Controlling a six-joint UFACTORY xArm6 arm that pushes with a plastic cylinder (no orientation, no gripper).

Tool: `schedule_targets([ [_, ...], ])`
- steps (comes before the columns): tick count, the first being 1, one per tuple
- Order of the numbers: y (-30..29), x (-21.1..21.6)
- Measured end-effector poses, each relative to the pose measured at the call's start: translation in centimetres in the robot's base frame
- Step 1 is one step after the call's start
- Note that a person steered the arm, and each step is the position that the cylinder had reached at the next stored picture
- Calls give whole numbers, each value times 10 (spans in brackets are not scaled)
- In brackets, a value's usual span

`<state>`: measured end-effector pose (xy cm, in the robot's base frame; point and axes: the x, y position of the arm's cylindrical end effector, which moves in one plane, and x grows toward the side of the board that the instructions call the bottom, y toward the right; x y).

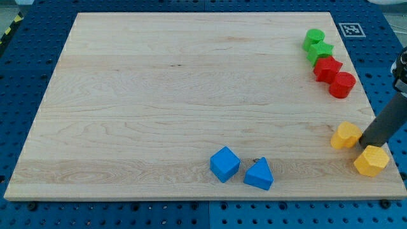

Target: Point your arm at the top right side of yellow heart

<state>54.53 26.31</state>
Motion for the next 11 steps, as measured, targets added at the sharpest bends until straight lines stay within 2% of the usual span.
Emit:
schedule_targets([
  [2,0,18],
  [3,13,-6],
  [6,19,-23],
  [8,18,-50],
  [11,-15,-44],
])
